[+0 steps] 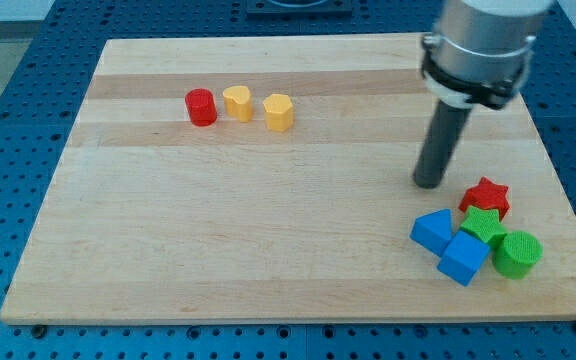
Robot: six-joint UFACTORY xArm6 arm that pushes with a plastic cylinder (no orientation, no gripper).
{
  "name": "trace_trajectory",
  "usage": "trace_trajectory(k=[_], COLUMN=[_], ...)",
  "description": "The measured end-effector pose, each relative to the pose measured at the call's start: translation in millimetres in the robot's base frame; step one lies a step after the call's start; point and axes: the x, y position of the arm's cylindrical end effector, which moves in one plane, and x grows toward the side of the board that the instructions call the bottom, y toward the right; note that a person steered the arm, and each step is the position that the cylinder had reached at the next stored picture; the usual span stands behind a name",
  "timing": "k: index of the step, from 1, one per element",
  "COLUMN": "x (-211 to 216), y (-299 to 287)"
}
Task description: Slide the red circle along with yellow heart towards yellow hexagon
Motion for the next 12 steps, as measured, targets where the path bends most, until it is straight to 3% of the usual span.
trace_trajectory(k=[1,3,4,5,6,12], x=[-4,18,5,-41,-75,-114], y=[-29,-185,-278,-331,-344,-306])
